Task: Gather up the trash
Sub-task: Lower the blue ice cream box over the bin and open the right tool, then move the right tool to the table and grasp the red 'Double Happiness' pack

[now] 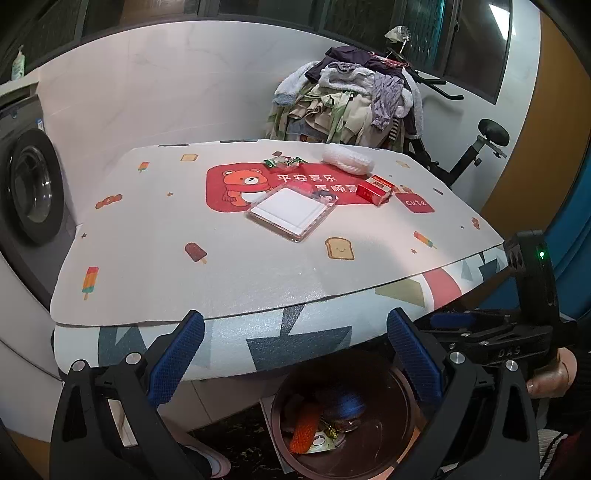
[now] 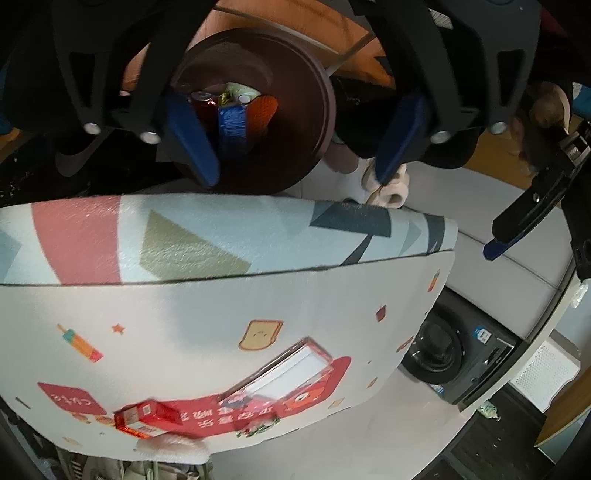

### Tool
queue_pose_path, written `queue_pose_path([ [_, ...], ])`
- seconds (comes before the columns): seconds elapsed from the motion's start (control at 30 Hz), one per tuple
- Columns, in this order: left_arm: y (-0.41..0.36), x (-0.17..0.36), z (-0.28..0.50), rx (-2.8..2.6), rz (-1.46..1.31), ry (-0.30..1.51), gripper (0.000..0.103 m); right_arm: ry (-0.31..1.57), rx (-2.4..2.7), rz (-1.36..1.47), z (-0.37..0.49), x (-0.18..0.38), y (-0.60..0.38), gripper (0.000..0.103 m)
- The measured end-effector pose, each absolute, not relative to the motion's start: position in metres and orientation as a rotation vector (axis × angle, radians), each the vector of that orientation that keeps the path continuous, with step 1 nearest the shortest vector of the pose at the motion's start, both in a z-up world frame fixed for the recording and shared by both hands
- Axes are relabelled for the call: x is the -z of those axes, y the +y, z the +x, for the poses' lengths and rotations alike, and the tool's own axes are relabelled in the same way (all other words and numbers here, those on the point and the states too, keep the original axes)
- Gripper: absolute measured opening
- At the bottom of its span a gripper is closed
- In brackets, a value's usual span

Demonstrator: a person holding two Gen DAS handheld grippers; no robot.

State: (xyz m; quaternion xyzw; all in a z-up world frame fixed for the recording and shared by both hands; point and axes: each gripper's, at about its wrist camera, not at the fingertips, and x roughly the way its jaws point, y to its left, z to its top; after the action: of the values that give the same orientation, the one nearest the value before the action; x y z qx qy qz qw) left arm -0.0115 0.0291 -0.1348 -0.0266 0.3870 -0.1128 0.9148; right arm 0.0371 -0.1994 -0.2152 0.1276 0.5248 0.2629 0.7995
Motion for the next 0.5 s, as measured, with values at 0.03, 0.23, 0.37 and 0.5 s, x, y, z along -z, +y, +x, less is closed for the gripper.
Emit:
queue_pose_path([
  [0.03,0.029,0.135,-0.012,0.231,-0.054,0.796,0.097,1.118,-0.551,0.257,0.038,0.213,-0.200,0.092],
  [0.23,0.030,0.136,-0.011,0.227,-0.057,0.797,0.097,1.056,-0.493,0.175,0.044,0.200,-0.208,0.097],
  [0.37,0.032,0.136,-0.011,0.220,-0.061,0.796,0.097,1.011,-0.459,0.137,0.050,0.193,-0.216,0.097],
  [0.5,0.033,0.136,-0.010,0.211,-0.065,0.790,0.097,0.971,-0.423,0.097,0.054,0.186,-0.224,0.097],
])
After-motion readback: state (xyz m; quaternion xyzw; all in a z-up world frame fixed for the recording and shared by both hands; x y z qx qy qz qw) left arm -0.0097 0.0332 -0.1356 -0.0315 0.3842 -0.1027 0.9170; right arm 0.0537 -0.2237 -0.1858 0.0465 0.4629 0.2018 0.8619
